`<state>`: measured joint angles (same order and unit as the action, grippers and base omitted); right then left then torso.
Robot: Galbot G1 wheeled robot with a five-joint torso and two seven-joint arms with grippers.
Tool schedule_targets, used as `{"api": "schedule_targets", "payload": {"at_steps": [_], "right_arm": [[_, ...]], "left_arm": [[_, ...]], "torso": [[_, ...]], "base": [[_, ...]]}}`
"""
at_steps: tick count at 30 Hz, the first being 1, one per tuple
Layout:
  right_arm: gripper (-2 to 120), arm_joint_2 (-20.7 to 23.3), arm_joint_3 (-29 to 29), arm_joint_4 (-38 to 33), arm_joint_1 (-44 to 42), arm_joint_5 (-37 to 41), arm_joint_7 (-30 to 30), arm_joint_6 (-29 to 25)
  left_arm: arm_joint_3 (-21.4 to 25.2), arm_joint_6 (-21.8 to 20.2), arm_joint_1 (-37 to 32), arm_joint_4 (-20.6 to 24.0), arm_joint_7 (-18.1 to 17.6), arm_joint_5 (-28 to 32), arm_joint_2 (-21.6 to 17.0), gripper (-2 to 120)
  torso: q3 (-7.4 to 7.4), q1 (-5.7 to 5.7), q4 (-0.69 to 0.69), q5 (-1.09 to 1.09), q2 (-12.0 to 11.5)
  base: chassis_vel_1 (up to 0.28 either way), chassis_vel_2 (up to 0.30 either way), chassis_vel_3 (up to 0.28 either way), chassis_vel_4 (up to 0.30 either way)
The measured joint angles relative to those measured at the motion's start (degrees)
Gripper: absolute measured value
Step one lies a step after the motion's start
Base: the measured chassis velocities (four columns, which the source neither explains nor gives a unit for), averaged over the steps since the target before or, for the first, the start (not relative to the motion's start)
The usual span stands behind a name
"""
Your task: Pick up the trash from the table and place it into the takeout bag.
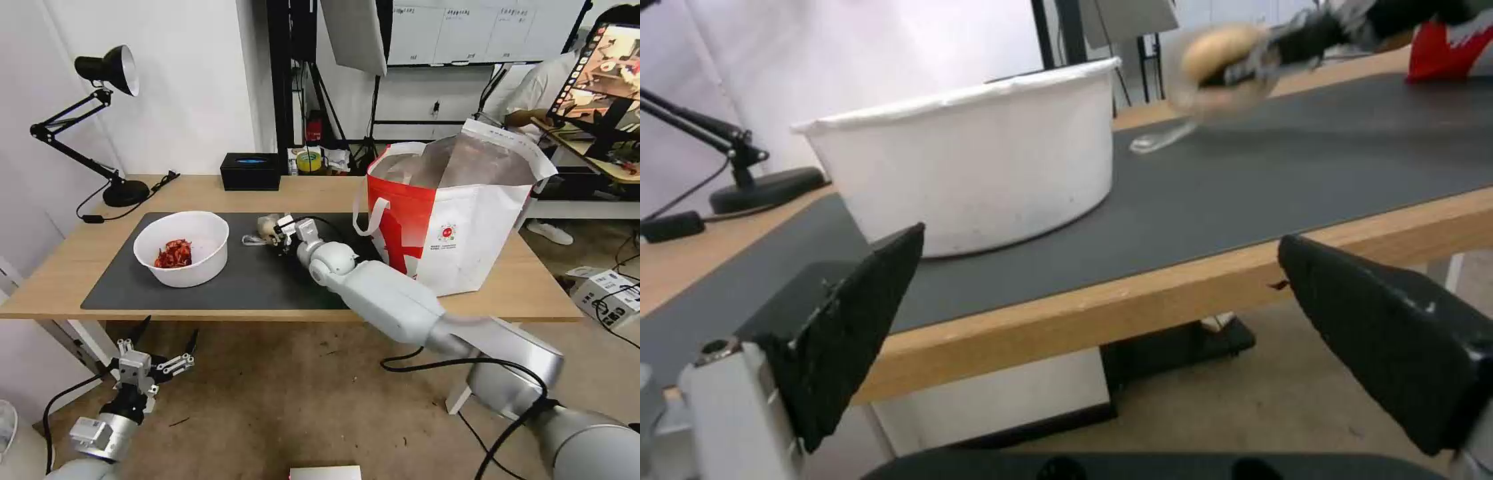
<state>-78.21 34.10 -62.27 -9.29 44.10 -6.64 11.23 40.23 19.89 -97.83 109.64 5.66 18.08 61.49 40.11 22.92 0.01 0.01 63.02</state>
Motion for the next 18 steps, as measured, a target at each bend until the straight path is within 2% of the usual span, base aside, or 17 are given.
{"api": "schedule_targets", "payload": {"at_steps": [2,5,6,10,11,13,15,16,18], "right_arm": [[8,1.45,-0.62,-2.39,-0.75,-2.02,-0.49,-1.42],[8,6.33,-2.44,-10.81,-3.53,-7.18,-2.27,-5.79],[8,6.33,-2.44,-10.81,-3.53,-7.18,-2.27,-5.79],[8,11.85,-7.70,-21.87,-8.33,-12.66,-5.16,-12.22],[8,11.85,-7.70,-21.87,-8.33,-12.66,-5.16,-12.22],[8,14.20,-12.44,-26.45,-10.99,-14.31,-7.72,-14.51],[8,14.63,-13.70,-27.58,-11.68,-14.64,-8.36,-14.96],[8,15.42,-16.16,-29.64,-12.77,-15.41,-9.75,-15.74],[8,15.77,-17.23,-30.61,-13.26,-15.73,-10.48,-15.95]], "left_arm": [[-0.12,0.00,0.06,0.04,0.00,-0.02,-0.02,100],[-0.45,0.00,0.30,0.13,-0.04,-0.05,-0.04,100],[-0.45,0.00,0.30,0.13,-0.04,-0.05,-0.04,100],[-0.96,-0.05,0.55,0.21,-0.08,-0.13,-0.08,100],[-0.96,-0.05,0.55,0.21,-0.08,-0.13,-0.08,100],[-1.21,-0.14,0.68,0.20,-0.09,-0.18,-0.05,100],[-1.27,-0.20,0.75,0.20,-0.11,-0.18,-0.01,100],[-1.43,-0.26,0.81,0.20,-0.13,-0.22,0.05,100],[-1.53,-0.29,0.81,0.20,-0.15,-0.28,0.09,100]], "torso": [[0.00,0.00,0.00,0.00,0.00],[0.00,0.00,-0.03,0.00,0.00],[0.00,0.00,-0.03,0.00,0.00],[0.00,0.00,-0.01,0.02,0.00],[0.00,0.00,-0.01,0.02,0.00],[0.00,0.00,-0.02,0.01,0.00],[0.00,-0.01,-0.02,0.02,0.00],[0.00,0.00,-0.02,0.01,0.00],[0.00,0.00,-0.02,0.01,0.00]], "base": [[0.000,0.000,0.000,0.000],[0.000,0.000,0.000,0.000],[0.000,0.000,0.000,0.000],[0.000,0.000,0.000,0.000],[0.000,0.000,0.000,0.000],[0.000,0.000,0.000,0.000],[0.000,0.000,0.000,0.000],[0.000,0.000,0.000,0.000],[0.000,0.000,0.000,0.000]]}}
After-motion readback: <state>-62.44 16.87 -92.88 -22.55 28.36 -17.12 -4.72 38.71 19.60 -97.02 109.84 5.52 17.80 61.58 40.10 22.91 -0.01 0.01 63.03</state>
